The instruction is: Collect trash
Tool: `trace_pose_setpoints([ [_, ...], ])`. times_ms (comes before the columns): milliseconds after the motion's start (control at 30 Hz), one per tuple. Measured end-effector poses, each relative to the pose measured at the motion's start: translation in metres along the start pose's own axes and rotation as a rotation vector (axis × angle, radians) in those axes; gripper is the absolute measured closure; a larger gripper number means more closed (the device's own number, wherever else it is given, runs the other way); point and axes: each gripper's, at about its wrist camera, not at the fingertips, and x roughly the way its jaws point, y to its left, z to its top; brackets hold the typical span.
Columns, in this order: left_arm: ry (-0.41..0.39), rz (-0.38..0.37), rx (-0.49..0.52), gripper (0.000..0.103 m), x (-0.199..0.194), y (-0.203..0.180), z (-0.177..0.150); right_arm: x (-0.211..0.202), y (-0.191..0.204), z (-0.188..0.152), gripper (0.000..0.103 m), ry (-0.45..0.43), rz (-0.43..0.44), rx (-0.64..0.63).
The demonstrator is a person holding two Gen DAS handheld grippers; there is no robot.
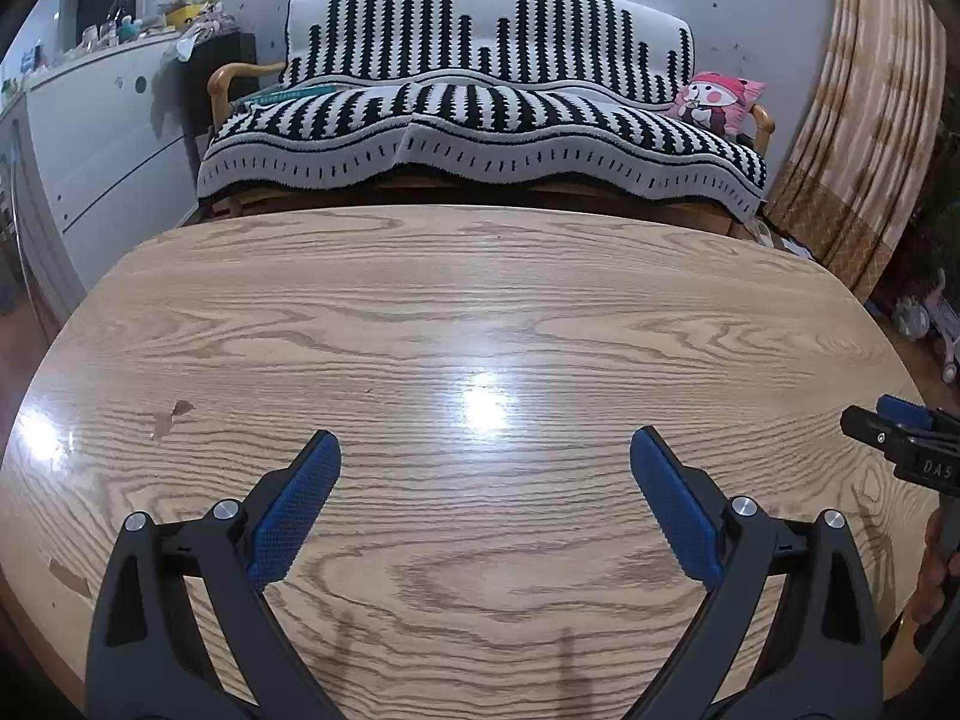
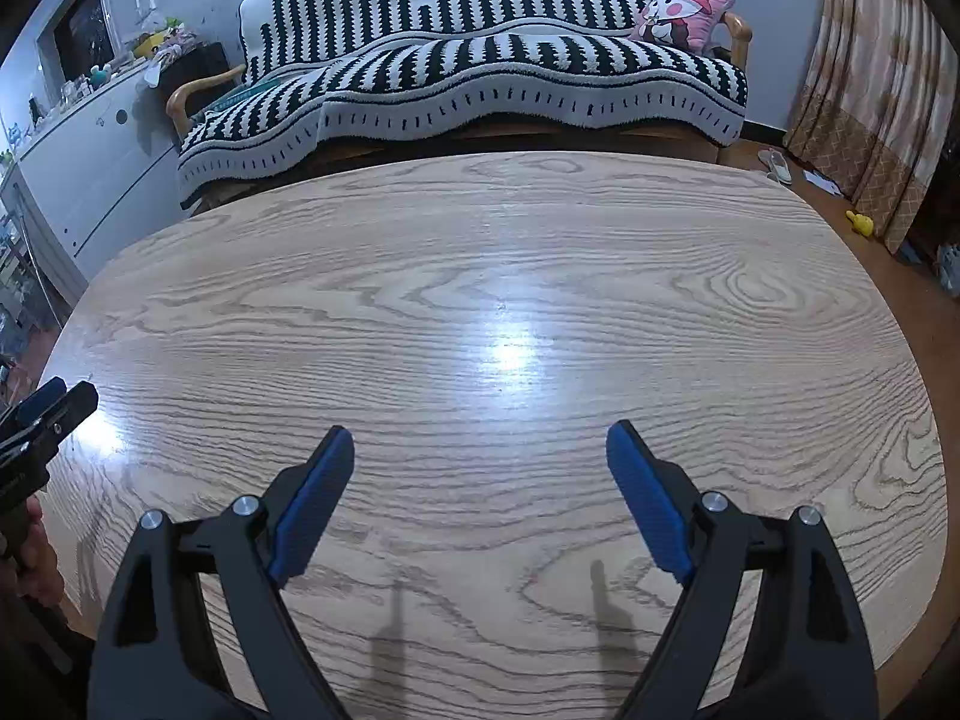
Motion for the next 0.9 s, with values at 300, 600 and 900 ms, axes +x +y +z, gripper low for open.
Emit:
trace_pose_setpoints([
  [300, -0.002, 0.002, 0.011, 0.009, -0.0001, -0.0046, -0.0011, -0.0035, 0.0007, -0.0022, 0.02, -0.007, -0.001, 0.0],
  [600, 0.001, 0.01, 0.015, 0.009, 0.0011, -0.0066, 0.0005, -0.0074, -0.0038, -0.0033, 0.019, -0.014, 0.0, 0.002],
  [900, 0.005, 0.015, 0.019, 0.009, 0.0011, -0.008, 0.0016, -0.0094, -0.0044, -0.0033, 0.019, -0.018, -0.002, -0.001],
])
